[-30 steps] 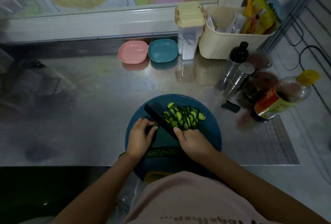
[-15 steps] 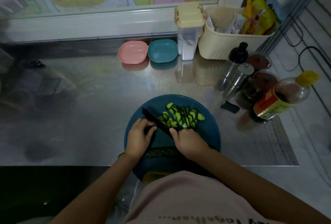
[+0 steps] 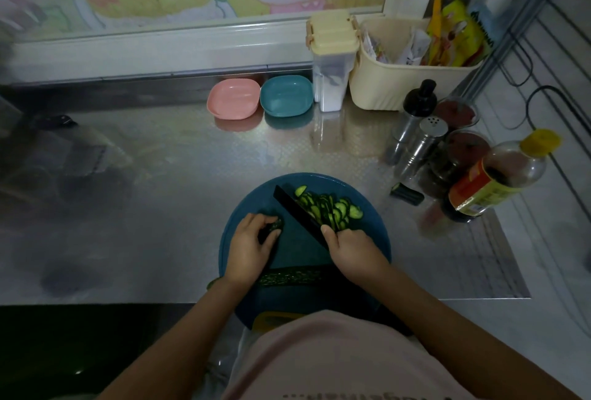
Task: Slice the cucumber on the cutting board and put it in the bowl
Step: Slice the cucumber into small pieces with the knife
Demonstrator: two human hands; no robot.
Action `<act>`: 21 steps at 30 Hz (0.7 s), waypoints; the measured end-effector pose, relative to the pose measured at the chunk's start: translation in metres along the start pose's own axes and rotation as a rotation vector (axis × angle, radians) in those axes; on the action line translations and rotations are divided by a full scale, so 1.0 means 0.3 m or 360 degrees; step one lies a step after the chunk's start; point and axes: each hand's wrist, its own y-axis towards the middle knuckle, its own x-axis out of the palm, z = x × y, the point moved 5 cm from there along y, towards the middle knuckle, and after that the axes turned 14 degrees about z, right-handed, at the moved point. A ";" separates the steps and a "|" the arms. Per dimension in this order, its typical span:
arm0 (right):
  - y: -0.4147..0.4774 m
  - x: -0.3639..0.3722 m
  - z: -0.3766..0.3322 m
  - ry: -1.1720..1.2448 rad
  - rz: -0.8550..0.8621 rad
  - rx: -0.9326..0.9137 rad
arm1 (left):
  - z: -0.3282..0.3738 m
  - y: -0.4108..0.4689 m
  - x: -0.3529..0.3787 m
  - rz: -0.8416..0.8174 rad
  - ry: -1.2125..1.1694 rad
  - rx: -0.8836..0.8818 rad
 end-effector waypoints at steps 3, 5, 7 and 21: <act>0.002 -0.006 0.004 0.0009 0.0017 0.0018 | 0.009 0.004 0.013 0.0031 -0.0039 -0.0041; -0.002 -0.003 -0.001 0.0044 0.0004 0.0018 | 0.010 0.004 0.014 0.0041 -0.0047 -0.0064; -0.008 -0.001 -0.010 0.0095 -0.0004 0.0011 | 0.007 0.003 0.015 0.0033 -0.0032 -0.0076; -0.023 0.006 -0.063 0.0099 0.0008 -0.0092 | -0.008 0.001 0.029 0.0003 0.0079 0.0004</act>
